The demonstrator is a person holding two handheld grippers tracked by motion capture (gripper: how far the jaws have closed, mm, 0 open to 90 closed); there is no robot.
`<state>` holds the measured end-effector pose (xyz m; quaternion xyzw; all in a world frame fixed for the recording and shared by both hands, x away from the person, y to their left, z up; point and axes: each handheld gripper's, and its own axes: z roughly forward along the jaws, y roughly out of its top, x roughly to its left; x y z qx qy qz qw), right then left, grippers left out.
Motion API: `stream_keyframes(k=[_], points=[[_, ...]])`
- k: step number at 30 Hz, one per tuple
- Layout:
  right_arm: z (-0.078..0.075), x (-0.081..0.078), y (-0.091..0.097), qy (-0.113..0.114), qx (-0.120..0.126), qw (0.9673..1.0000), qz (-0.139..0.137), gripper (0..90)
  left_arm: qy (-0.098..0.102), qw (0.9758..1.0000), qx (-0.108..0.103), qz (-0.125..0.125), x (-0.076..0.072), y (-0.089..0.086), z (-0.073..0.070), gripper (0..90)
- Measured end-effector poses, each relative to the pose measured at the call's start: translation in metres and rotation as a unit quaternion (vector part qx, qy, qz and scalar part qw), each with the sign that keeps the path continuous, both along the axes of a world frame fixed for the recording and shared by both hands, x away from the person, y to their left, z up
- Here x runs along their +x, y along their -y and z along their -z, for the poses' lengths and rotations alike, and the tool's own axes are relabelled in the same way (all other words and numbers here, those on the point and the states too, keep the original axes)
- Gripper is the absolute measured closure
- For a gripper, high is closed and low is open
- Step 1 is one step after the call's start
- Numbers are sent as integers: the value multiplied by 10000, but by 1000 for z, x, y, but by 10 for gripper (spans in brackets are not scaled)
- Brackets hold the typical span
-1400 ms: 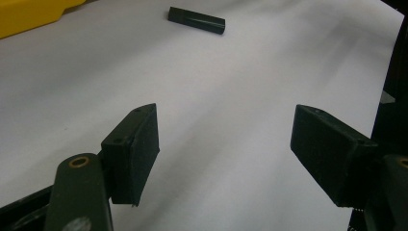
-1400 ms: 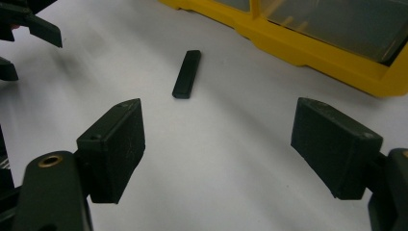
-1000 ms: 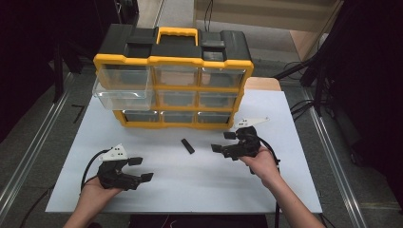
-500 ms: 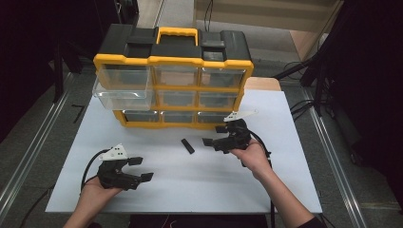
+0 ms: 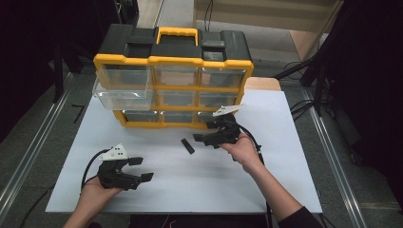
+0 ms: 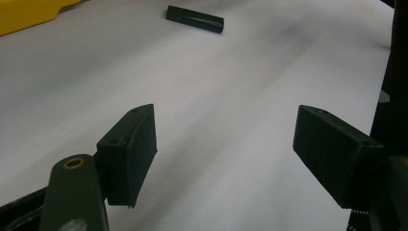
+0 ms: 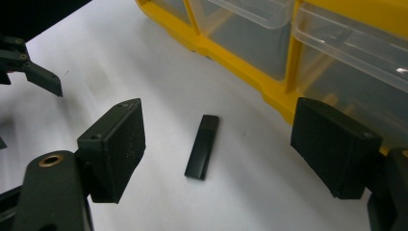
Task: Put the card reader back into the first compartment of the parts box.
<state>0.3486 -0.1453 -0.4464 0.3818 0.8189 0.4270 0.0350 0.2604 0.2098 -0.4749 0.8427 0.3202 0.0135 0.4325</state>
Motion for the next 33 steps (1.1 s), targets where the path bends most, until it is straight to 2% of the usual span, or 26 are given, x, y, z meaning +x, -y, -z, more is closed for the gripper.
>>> stream_keyframes(k=[4, 9, 14, 23, 33], points=[[1, 4, -6, 9, -46, 10000, -11, 180, -1, 10000, 32, -17, 0, 0, 0, 246], [5, 9, -18, -34, -113, 9999, -56, 179, 8, 10000, -33, -3, 0, -1, -1, 246], [10, 12, -22, -117, -47, 9999, -52, 173, 0, 10000, -12, 8, 0, -1, -1, 246], [23, 13, -28, -158, -113, 9998, -10, 177, 15, 10000, -12, 14, -1, -1, -1, 246], [38, 13, -35, -307, -357, 9989, -15, 187, 31, 10000, -17, 42, -1, 0, -2, 246]])
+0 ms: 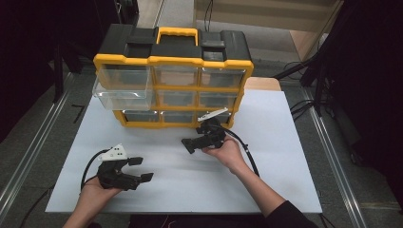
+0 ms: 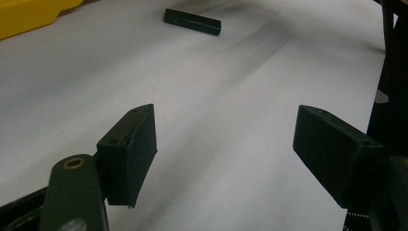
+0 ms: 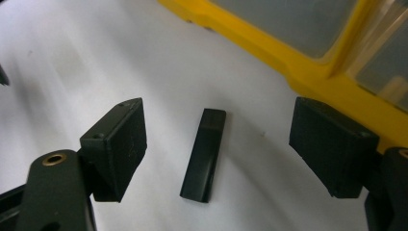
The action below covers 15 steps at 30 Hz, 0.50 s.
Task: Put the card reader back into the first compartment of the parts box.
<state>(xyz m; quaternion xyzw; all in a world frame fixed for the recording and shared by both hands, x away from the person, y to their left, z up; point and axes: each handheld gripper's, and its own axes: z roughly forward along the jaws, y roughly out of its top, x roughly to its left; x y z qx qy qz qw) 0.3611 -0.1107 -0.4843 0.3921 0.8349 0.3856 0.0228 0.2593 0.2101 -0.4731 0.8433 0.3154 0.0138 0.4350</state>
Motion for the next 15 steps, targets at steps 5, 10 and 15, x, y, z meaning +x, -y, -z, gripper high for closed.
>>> stream_keyframes(k=[5, 10, 15], points=[[6, -1, -4, -31, -90, 10000, 12, 198, 11, 10000, 1, -14, 0, 0, 0, 246], [13, -3, -9, -72, -137, 9999, -33, 220, 20, 10000, -13, 2, 0, 0, -1, 246], [20, -5, -15, -211, -226, 9995, -23, 289, 18, 10000, -5, 7, 0, 0, -1, 246]])
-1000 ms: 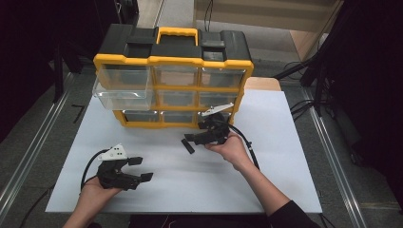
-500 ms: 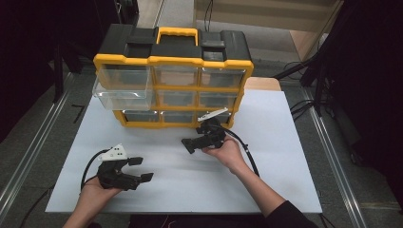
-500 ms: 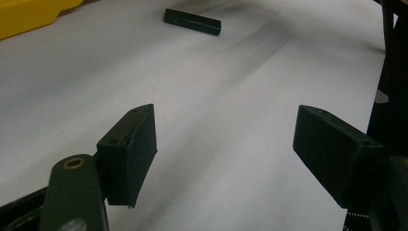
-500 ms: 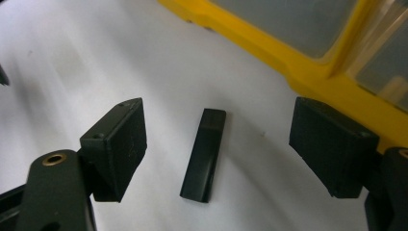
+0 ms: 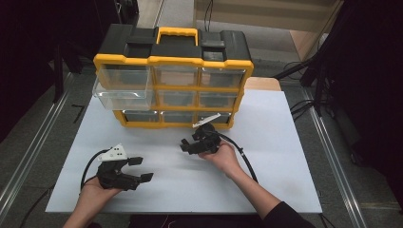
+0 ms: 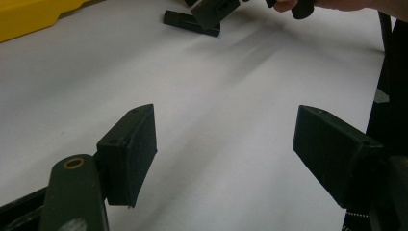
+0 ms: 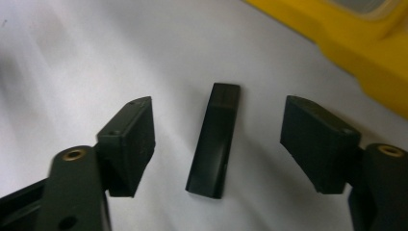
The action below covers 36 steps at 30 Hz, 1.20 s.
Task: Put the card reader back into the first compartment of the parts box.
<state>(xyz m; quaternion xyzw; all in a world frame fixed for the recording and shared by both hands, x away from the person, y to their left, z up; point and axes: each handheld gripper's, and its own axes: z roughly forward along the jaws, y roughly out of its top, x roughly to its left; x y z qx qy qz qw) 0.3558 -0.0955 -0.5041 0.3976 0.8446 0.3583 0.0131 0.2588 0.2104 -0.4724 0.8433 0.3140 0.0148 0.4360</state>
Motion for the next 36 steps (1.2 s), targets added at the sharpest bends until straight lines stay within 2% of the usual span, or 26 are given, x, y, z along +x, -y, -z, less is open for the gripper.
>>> stream_keyframes(k=[3, 4, 8, 10, 11, 19, 27, 32, 33, 36], points=[[1, -2, -2, 97, -113, 9999, 36, 320, 3, 10000, 9, 0, 0, 0, 0, 246], [1, -3, -2, 141, -141, 9998, 65, 357, 4, 10000, 12, 6, 0, 0, 0, 246], [1, -5, -3, 159, -157, 9997, 132, 423, 4, 10000, 4, 0, 0, 0, 0, 246], [1, -7, -3, 237, -207, 9994, 124, 490, 2, 10000, 3, -4, 0, 0, 0, 246], [3, -9, -4, 428, -282, 9986, 106, 553, 3, 10000, 4, -3, 0, 0, 0, 246], [3, -11, -3, 506, -452, 9975, 214, 698, 2, 10000, 14, 10, 0, 0, 0, 246], [3, -4, 3, 172, -158, 9995, 210, 708, 6, 10000, 25, 3, 0, 0, 0, 246], [0, 0, 4, -9, -172, 9998, 75, 709, 3, 10000, 5, -8, 0, 0, 1, 246], [-2, 0, 4, -113, -172, 9998, 43, 709, 1, 10000, 13, -5, 0, 0, 0, 246], [-6, 1, 7, -138, -157, 9997, -144, 710, 4, 10000, 5, -2, 0, 0, 0, 246]])
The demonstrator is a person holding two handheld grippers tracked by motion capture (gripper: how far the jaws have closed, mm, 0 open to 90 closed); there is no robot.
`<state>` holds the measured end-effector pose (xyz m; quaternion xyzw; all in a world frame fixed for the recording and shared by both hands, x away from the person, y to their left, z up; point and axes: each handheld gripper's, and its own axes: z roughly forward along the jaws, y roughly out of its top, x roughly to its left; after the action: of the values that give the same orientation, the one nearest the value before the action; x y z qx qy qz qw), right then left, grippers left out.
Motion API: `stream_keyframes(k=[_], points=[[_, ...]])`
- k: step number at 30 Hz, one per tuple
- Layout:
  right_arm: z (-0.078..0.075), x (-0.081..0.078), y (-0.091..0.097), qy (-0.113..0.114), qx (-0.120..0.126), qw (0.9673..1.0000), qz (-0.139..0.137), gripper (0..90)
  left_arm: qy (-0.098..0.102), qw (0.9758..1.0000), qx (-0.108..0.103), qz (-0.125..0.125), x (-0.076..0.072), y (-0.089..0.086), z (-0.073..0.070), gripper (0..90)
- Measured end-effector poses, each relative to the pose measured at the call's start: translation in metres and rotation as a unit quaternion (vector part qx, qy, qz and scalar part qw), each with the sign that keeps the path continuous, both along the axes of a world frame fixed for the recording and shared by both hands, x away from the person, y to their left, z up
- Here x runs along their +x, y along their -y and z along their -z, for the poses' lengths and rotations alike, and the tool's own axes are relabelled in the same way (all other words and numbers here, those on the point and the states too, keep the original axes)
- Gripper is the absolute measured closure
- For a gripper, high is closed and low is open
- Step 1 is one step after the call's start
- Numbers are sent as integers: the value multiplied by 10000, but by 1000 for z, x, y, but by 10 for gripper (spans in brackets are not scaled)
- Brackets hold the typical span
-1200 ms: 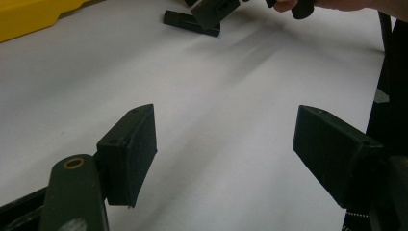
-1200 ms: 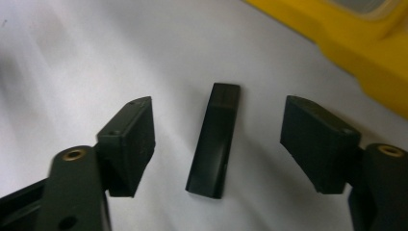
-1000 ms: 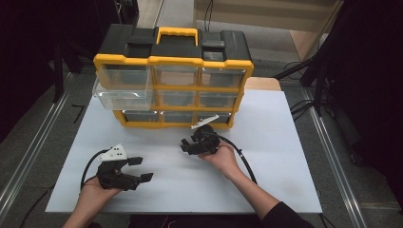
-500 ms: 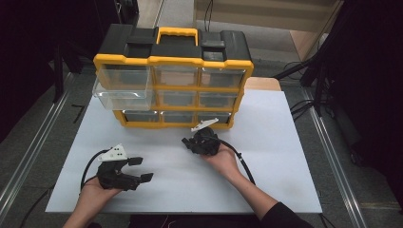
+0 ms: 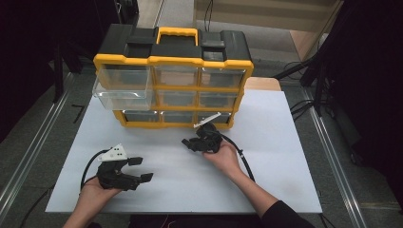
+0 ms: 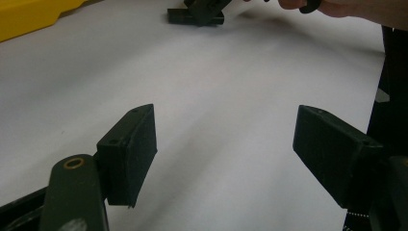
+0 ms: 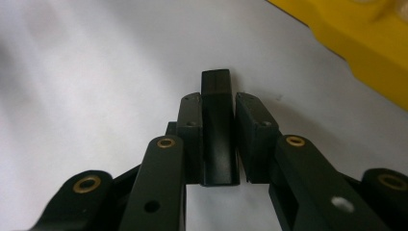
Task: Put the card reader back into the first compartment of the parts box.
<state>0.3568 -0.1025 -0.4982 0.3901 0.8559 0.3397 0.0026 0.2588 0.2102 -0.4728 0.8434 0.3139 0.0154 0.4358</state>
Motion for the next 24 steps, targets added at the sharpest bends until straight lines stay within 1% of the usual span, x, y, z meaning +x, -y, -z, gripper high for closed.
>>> stream_keyframes(k=[2, 3, 4, 5, 6, 7, 8, 9, 10, 11, 12, 13, 16, 20, 21, 23, 24], points=[[-3, 1, 1, -60, 83, 9998, -153, 710, -3, 10000, 5, 9, 0, 0, 0, 246], [-4, 1, 2, -38, 68, 9997, -242, 710, -3, 10000, 10, 13, 0, 0, 0, 246], [-6, 1, 2, -62, 53, 9996, -287, 710, -1, 10000, 10, 15, 0, 0, 0, 246], [-7, 2, 3, -50, 102, 9990, -422, 710, 0, 10000, 9, 16, 0, 0, 0, 246], [-10, 1, 3, -100, 84, 9989, -453, 710, -1, 10000, -1, 16, 0, 0, 0, 246], [-13, 1, 4, -125, 46, 9981, -603, 710, -5, 10000, -1, 12, 0, 0, 0, 246], [-13, 1, 4, -125, 46, 9981, -603, 710, -4, 10000, 4, 6, 0, 0, 0, 246], [-14, 1, 4, -108, 48, 9977, -669, 710, -8, 10000, 12, 10, 0, 0, 0, 246], [-17, 1, 5, -148, 87, 9967, -795, 710, -6, 10000, 6, 7, 0, 0, 0, 246], [-17, 1, 5, -148, 87, 9967, -795, 710, -6, 10000, 7, 13, 0, 0, 0, 246], [-18, 0, 5, -134, 78, 9959, -886, 710, -8, 10000, 4, 12, 0, 0, 0, 246], [-19, 1, 6, -50, 130, 9947, -1018, 710, -7, 10000, 3, 8, 0, 0, 0, 246], [-23, 1, 8, -64, 152, 9920, -1250, 710, -3, 10000, 0, 3, 0, 0, 0, 246], [-30, -1, 7, 11, 117, 9869, -1612, 710, 2, 10000, 17, -12, 1, 0, 0, 246], [-32, -1, 7, 42, 110, 9856, -1686, 710, -2, 10000, 12, -11, 1, 0, 0, 246], [-35, -1, 7, 38, 99, 9842, -1768, 710, -3, 10000, 7, -16, 1, -1, 0, 246], [-38, 0, 7, 32, 141, 9835, -1801, 710, 5, 10000, 0, -21, 1, -1, 0, 246]])
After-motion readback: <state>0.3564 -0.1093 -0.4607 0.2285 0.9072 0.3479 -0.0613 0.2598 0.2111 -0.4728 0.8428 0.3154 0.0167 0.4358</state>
